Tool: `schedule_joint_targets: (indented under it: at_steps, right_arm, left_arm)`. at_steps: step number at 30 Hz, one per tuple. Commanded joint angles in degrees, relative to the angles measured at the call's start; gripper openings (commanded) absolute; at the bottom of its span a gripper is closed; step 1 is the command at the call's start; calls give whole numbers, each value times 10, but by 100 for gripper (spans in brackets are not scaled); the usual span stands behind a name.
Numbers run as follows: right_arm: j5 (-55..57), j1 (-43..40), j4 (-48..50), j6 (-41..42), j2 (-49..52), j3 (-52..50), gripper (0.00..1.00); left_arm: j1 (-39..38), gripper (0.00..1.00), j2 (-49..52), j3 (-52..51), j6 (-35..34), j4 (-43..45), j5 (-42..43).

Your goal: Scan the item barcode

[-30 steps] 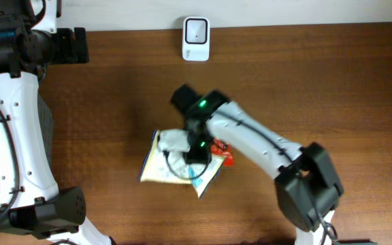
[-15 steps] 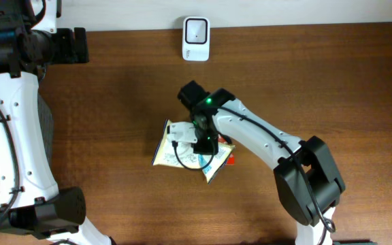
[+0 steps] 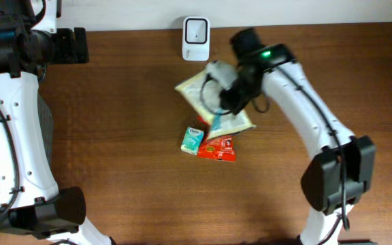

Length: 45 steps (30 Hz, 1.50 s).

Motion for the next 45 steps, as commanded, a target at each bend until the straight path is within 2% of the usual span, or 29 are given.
schedule_joint_targets:
  at_steps: [1,4,10,14,15,16,18,21,23,24,28,37,41,43,45]
  right_arm:
    - [-12,-69,1,43,-1,-16,4]
    - [-17,-111,24,85,15,-64,4]
    - [-12,-126,75,83,19,-163,4]
    - [-12,-125,89,68,19,-177,6]
    - [-9,-127,89,68,19,-174,12]
    - [-8,-129,88,69,19,-170,25]
    - [-8,-135,76,71,18,-151,39]
    - [-13,-139,35,86,18,-96,66]
    - [-25,-132,-2,86,17,-38,93]
    - [-35,-128,-10,86,17,-22,99]
    - [-130,-87,-11,86,19,-16,99]
    - [-134,-12,-5,121,19,-143,99]
    - [-90,-23,-1,146,19,-190,99]
    - [-36,-51,-8,186,19,-199,99]
    - [-27,-83,-11,194,19,-199,99]
  left_arm:
    - [1,99,2,-2,7,-1,6]
    - [1,99,2,-2,7,-1,6]
    - [1,99,2,-2,7,-1,6]
    - [1,99,2,-2,7,-1,6]
    - [1,99,2,-2,7,-1,6]
    - [1,99,2,-2,7,-1,6]
    - [1,99,2,-2,7,-1,6]
    - [1,99,2,-2,7,-1,6]
    - [1,99,2,-2,7,-1,6]
    - [1,99,2,-2,7,-1,6]
    - [1,99,2,-2,7,-1,6]
    - [1,99,2,-2,7,-1,6]
    - [1,99,2,-2,7,-1,6]
    - [1,99,2,-2,7,-1,6]
    - [1,99,2,-2,7,-1,6]
